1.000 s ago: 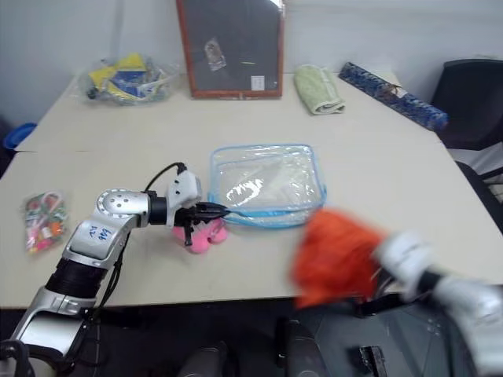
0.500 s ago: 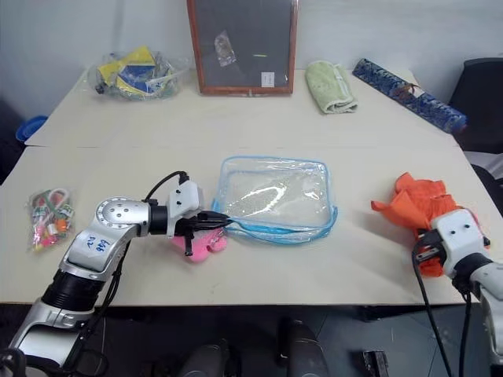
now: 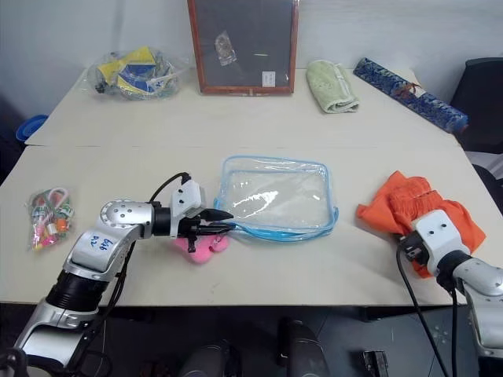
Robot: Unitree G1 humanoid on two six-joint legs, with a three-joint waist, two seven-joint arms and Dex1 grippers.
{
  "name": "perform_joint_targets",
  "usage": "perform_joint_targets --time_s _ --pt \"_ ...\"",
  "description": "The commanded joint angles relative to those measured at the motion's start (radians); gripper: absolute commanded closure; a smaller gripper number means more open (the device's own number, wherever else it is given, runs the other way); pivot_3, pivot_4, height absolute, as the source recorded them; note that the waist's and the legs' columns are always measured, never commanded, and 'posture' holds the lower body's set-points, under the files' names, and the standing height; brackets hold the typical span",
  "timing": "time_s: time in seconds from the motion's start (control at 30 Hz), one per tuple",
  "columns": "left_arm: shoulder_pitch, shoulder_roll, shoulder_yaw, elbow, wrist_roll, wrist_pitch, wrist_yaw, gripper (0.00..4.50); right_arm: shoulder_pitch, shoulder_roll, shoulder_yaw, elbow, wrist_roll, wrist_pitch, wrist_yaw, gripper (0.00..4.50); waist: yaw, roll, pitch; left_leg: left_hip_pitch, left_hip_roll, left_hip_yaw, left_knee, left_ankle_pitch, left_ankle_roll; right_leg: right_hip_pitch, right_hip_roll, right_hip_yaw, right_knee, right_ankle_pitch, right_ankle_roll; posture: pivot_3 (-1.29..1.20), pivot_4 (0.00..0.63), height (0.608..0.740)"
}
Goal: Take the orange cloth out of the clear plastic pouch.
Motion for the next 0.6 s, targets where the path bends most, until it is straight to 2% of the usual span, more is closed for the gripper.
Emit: perform_joint_targets --time_s 0.03,0.13,0.17,0.3,0.47,0.53,0.6 --pt "-0.011 0.016 0.056 -0.04 -0.055 0.026 -0.012 2.09 0.034 -0.027 -0.106 -0.123 0.098 0.078 0.046 1.11 0.0 0.0 0.0 0.0 0.0 0.0 0.0 0.0 0.0 0.0 0.0 0.0 0.0 0.0 0.0 0.0 0.15 0.74" --pt "-0.033 0.024 0.109 -0.033 -0.112 0.079 -0.014 1.15 0.066 -0.034 -0.191 -0.207 0.215 0.181 0.098 0.07 0.0 0.0 0.0 0.0 0.0 0.0 0.0 0.0 0.0 0.0 0.0 0.0 0.0 0.0 0.0 0.0 0.15 0.74" --pt "-0.042 0.035 0.134 -0.032 -0.14 0.103 -0.025 0.94 0.082 -0.042 -0.231 -0.24 0.258 0.213 0.124 0.07 0.0 0.0 0.0 0.0 0.0 0.0 0.0 0.0 0.0 0.0 0.0 0.0 0.0 0.0 0.0 0.0 0.15 0.74" --pt "-0.053 0.158 0.276 0.005 -0.272 0.173 -0.145 0.94 0.191 -0.094 -0.484 -0.325 0.46 0.388 0.261 0.07 -0.001 0.0 0.0 -0.001 0.001 -0.001 0.0 0.0 0.0 0.0 0.001 -0.001 0.0 0.0 0.0 0.0 0.15 0.74" --pt "0.013 0.383 0.363 0.135 -0.3 0.118 -0.367 0.94 0.372 -0.136 -0.735 -0.241 0.535 0.475 0.43 0.07 -0.002 0.0 0.0 0.0 0.003 0.0 -0.001 -0.002 -0.002 0.0 0.004 -0.001 -0.002 -0.002 -0.002 0.0 0.15 0.74" --pt "0.024 0.436 0.386 0.191 -0.296 0.079 -0.424 0.94 0.413 -0.153 -0.791 -0.176 0.527 0.473 0.468 0.07 -0.002 0.0 0.0 0.0 0.003 0.0 -0.001 -0.003 -0.001 0.0 0.006 -0.001 -0.003 -0.002 -0.003 0.0 0.15 0.74" --pt "0.002 0.445 0.391 0.232 -0.289 0.057 -0.424 0.94 0.417 -0.166 -0.801 -0.139 0.517 0.46 0.472 0.07 -0.001 -0.001 0.0 0.001 0.003 0.001 -0.001 -0.004 0.001 0.001 0.006 0.0 -0.003 -0.002 -0.002 0.0 0.15 0.74"
